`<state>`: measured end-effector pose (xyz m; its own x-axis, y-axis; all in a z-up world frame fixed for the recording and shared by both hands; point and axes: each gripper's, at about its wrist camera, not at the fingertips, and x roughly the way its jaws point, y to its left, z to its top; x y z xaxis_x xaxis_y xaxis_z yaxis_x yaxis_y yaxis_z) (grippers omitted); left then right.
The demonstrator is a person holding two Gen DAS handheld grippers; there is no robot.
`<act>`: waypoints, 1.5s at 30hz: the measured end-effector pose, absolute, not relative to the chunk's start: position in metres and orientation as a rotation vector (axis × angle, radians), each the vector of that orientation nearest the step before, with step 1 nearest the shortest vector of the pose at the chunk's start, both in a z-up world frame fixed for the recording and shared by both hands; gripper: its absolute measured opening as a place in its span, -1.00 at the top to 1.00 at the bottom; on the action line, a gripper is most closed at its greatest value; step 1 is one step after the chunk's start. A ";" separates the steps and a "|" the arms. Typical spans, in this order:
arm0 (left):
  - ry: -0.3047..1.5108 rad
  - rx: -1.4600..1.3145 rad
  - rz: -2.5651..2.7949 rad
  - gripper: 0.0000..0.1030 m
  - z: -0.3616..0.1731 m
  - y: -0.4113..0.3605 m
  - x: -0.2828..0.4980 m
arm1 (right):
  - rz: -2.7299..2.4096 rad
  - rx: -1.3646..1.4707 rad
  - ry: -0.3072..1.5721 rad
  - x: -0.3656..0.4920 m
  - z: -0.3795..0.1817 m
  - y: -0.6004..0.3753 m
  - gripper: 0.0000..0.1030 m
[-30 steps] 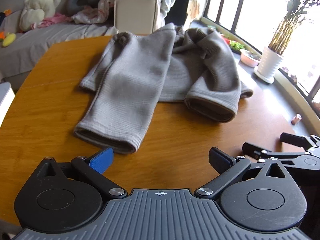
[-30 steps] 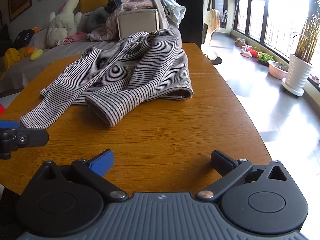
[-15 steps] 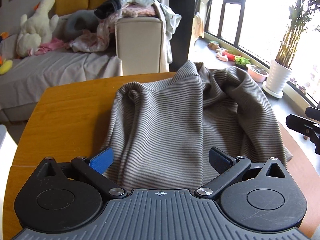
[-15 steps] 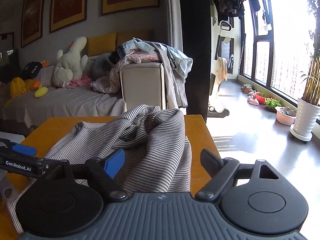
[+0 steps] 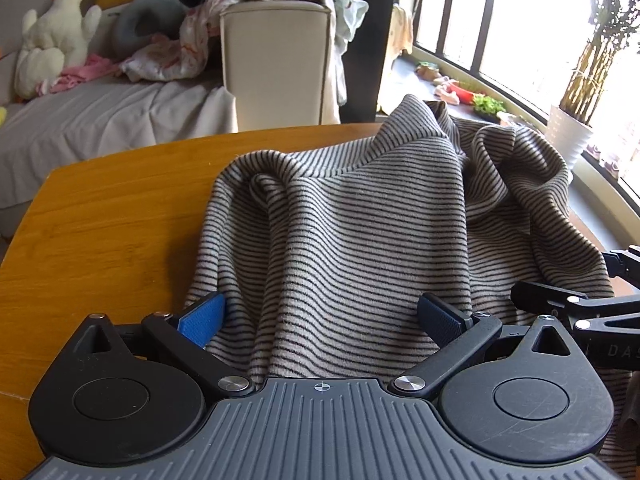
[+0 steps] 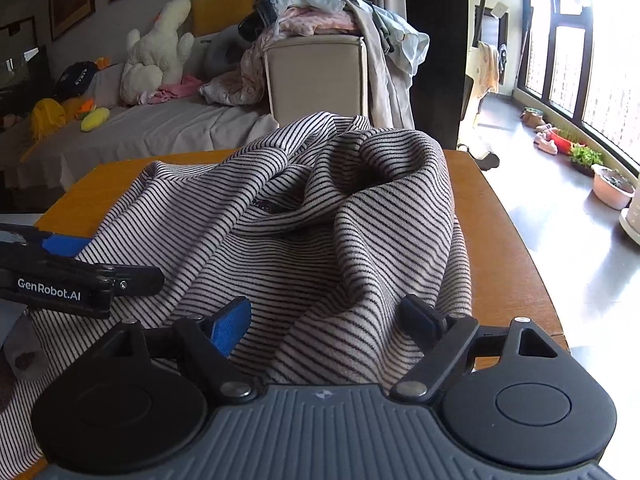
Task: Fold clothes
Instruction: 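Grasp the hem of the grey striped sweater with both grippers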
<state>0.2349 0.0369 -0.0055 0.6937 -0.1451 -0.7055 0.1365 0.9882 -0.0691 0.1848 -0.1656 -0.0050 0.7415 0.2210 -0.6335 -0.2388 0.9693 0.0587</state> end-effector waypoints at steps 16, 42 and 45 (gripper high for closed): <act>0.855 0.002 -0.385 -1.00 0.008 0.027 0.068 | 0.439 -0.174 0.735 0.035 0.000 -0.191 -0.78; 0.737 -0.230 -0.110 -0.17 0.065 0.141 0.209 | 0.358 -0.128 0.682 0.074 0.022 -0.194 -0.16; 0.700 -0.182 -0.194 -0.51 0.071 0.132 0.196 | 0.370 -0.034 0.700 0.117 0.035 -0.186 0.16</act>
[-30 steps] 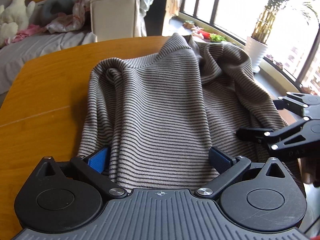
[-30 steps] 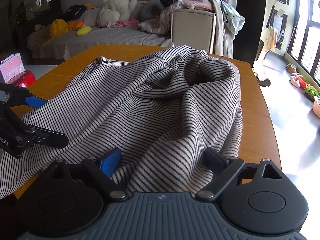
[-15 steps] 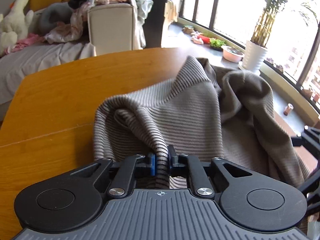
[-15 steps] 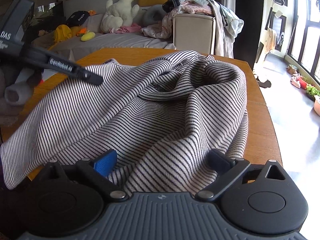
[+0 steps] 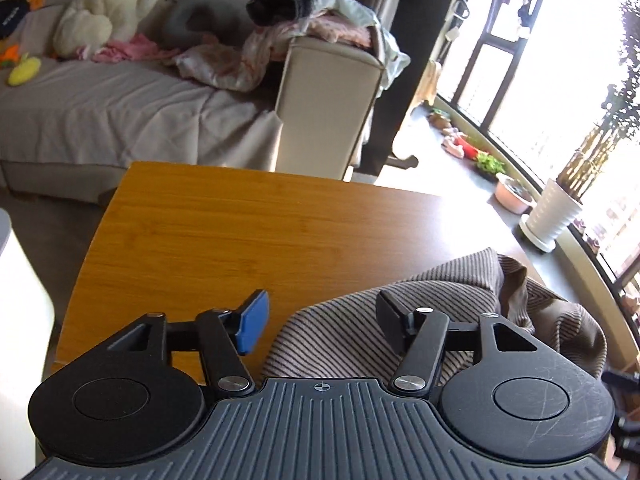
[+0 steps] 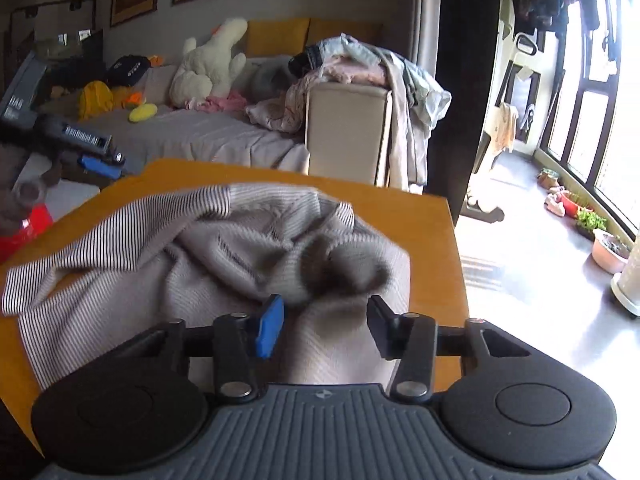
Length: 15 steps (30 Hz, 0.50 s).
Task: Fold clothes
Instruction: 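Grasp the hem of the grey striped sweater with both grippers, then lift and flip the sweater over with both grippers, then open them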
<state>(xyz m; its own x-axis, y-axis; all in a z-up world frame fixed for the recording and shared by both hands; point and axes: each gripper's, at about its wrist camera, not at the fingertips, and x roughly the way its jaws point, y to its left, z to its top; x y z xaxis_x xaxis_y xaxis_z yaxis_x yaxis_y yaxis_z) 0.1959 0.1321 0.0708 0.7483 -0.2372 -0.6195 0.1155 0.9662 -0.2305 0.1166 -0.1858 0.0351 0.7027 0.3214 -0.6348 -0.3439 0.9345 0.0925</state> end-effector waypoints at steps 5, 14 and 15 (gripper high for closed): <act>0.603 0.045 -0.326 -0.76 0.070 0.069 0.182 | 0.389 0.124 0.727 0.188 0.057 -0.171 0.15; 0.685 0.145 -0.328 -0.55 0.022 0.036 0.230 | 0.338 0.341 0.954 0.284 0.012 -0.150 0.48; 0.688 0.134 -0.336 -0.55 0.021 0.040 0.231 | 0.367 0.337 0.943 0.287 0.017 -0.145 0.72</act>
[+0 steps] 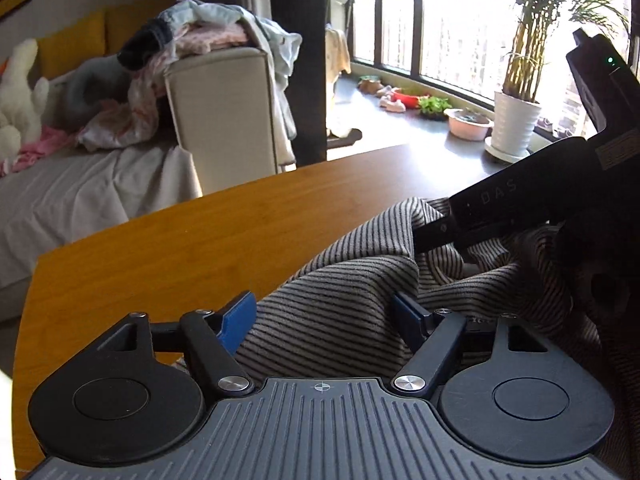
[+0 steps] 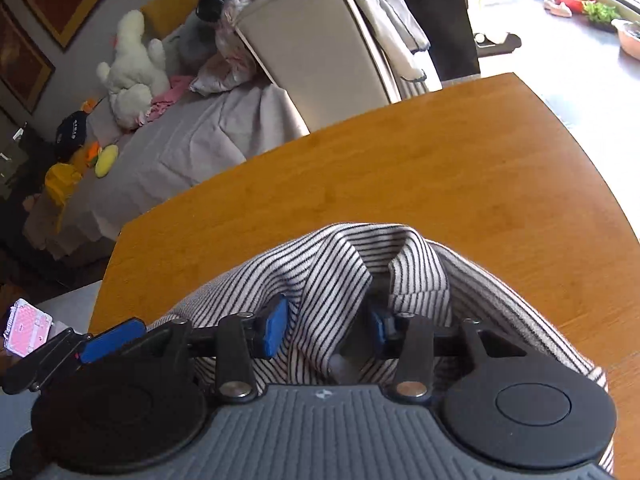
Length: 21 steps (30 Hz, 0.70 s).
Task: Fold clothes
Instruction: 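Lift and flip the sweater over with both grippers, then open them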
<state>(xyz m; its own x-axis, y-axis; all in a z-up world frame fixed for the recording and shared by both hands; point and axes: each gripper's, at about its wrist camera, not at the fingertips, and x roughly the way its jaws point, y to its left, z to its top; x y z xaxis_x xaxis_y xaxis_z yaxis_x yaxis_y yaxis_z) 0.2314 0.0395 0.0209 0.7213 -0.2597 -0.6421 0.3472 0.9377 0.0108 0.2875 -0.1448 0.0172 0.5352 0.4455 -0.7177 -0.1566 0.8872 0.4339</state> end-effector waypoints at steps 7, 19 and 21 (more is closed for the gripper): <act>0.677 0.087 -0.300 -0.42 0.021 0.069 0.237 | 0.521 0.163 0.675 0.307 0.096 -0.089 0.79; 0.654 -0.161 0.006 -0.14 0.021 0.132 0.264 | 0.309 -0.140 0.647 0.232 0.042 -0.139 -0.11; 0.625 -0.173 -0.026 -0.59 0.019 0.124 0.258 | 0.301 -0.147 0.661 0.215 0.029 -0.150 -0.34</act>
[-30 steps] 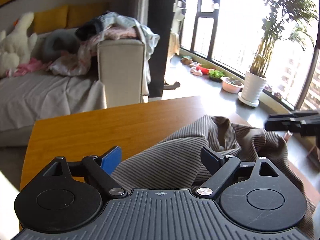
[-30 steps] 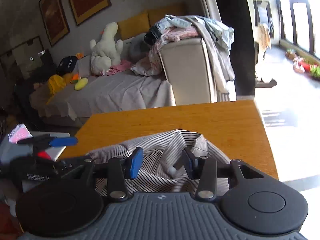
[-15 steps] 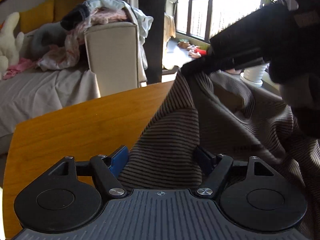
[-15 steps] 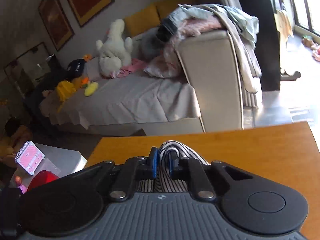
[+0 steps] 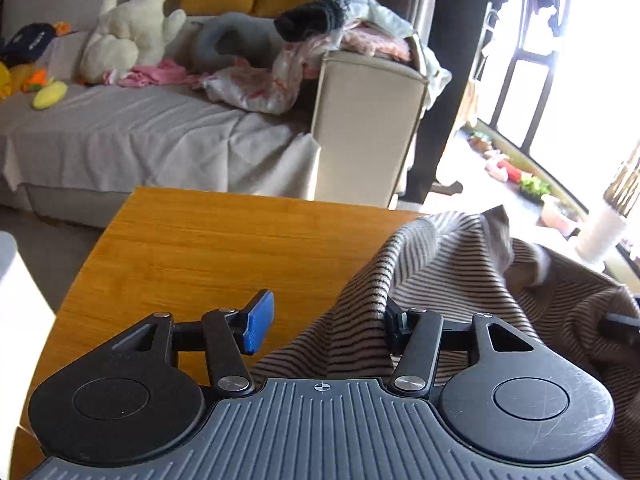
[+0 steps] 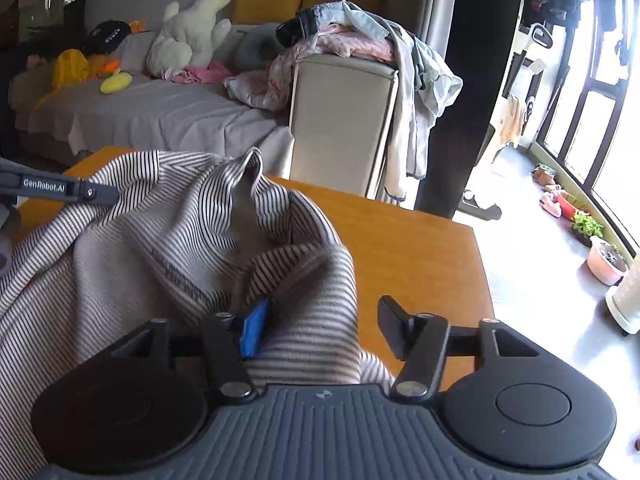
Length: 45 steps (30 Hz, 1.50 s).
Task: Fold clothes
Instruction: 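Lift and flip the sweater over with both grippers, then open them, then grasp a sleeve with the right gripper and fold it across the body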
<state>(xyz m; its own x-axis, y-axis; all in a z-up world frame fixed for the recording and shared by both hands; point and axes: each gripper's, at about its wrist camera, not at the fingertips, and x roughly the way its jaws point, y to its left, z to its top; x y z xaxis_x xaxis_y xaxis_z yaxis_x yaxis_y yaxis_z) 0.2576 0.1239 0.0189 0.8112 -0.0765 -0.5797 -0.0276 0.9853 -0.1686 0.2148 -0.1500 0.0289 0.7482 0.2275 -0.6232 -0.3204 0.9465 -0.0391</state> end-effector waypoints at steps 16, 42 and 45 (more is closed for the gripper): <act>0.663 0.087 -0.074 0.41 0.014 0.099 0.182 | 0.415 -0.328 0.628 0.121 0.048 -0.166 0.71; 0.642 -0.124 0.073 -0.25 0.056 0.159 0.241 | 0.016 -0.067 0.614 0.227 0.036 -0.271 0.04; 0.582 -0.129 -0.017 -0.57 0.065 0.130 0.214 | 0.019 -0.017 0.587 0.187 0.047 -0.283 0.04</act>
<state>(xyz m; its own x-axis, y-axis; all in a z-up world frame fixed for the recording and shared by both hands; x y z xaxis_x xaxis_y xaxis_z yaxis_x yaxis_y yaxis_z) 0.2138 0.1304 0.0654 0.8354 -0.0526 -0.5471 -0.0200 0.9918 -0.1259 0.1866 -0.2834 0.0470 0.8324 0.0128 -0.5540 -0.0223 0.9997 -0.0105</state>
